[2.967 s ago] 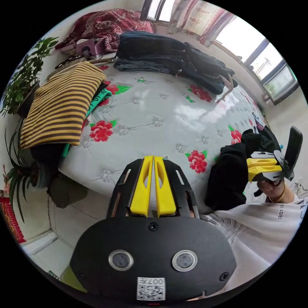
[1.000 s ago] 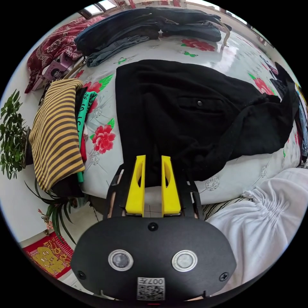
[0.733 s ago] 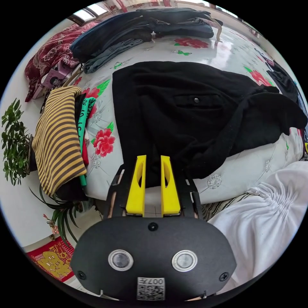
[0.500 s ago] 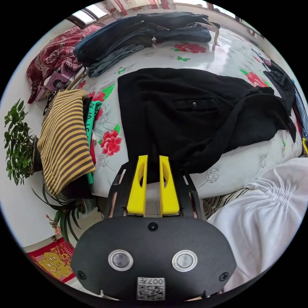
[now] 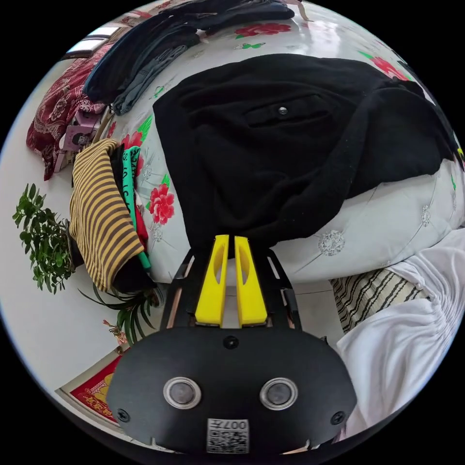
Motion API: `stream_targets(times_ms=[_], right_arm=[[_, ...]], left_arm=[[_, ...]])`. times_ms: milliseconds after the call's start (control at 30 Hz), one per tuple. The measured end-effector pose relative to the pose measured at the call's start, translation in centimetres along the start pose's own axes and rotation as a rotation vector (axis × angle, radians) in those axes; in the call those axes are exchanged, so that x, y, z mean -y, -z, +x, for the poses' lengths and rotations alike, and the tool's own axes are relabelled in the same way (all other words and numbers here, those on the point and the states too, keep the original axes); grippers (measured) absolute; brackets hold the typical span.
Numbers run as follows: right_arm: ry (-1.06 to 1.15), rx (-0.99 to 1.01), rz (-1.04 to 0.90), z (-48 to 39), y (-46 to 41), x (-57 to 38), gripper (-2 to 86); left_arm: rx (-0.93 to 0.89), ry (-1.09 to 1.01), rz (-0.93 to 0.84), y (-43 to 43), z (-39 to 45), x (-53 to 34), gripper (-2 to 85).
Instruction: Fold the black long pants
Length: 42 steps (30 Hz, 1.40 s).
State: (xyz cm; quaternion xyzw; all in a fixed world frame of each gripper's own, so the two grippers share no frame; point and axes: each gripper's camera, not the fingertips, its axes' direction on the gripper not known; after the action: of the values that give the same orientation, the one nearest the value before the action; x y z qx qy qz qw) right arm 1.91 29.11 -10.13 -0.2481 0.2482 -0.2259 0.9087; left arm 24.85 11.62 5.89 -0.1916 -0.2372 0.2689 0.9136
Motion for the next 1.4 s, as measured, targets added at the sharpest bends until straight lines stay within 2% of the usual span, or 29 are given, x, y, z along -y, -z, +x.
stream_targets(times_ms=[133,233,300,367,467,533,667,767,833,967,1067,1267,1400], right_arm=[[0.010,-0.096,0.316,2.8,11.2,-0.7,0.0],[0.069,-0.168,0.393,2.1,14.3,-3.2,-0.2],[0.100,-0.146,0.321,1.5,12.6,-4.4,-0.2],[0.083,-0.077,0.066,0.9,6.2,-5.1,-0.2],[0.055,-0.006,-0.209,-0.6,-1.1,-6.1,-0.2],[0.032,0.004,-0.251,-1.0,-2.2,-6.7,-0.2],[-0.052,0.073,-0.196,0.7,-0.4,-6.7,0.1],[-0.112,0.163,-0.240,2.2,-0.8,-5.8,0.8],[-0.073,0.178,-0.232,2.8,0.3,-5.3,2.0],[-0.090,0.201,-0.101,5.8,4.8,-3.3,5.4],[-0.081,0.179,-0.005,6.4,5.6,0.6,6.5],[0.064,0.226,-0.034,2.4,0.8,13.8,9.1],[0.124,0.226,-0.078,0.4,-2.0,20.1,9.3]], left_arm=[[0.060,0.006,-0.040,0.0,-0.9,-0.4,-0.8],[-0.006,0.043,-0.010,0.5,-1.8,-1.6,-0.9],[-0.014,0.047,0.003,0.8,-1.6,-2.1,-0.9],[-0.010,0.031,-0.004,0.5,-0.9,-2.3,-0.9],[-0.001,-0.013,-0.024,-0.2,0.4,-2.1,-1.0],[0.022,-0.037,-0.030,0.0,0.7,-2.0,-1.0],[0.001,-0.054,-0.040,-0.2,0.7,-2.2,-1.0],[-0.074,-0.025,-0.035,-0.7,0.6,-2.4,-0.9],[-0.143,0.003,-0.011,-0.1,-0.3,-3.2,-0.8],[-0.184,0.045,0.012,1.4,-3.0,-6.1,-0.9],[-0.138,0.102,0.038,2.6,-5.5,-6.7,-0.9],[-0.241,0.145,0.138,4.6,-6.5,2.0,-0.9],[-0.170,0.062,0.115,5.4,-4.6,10.3,-0.9]])
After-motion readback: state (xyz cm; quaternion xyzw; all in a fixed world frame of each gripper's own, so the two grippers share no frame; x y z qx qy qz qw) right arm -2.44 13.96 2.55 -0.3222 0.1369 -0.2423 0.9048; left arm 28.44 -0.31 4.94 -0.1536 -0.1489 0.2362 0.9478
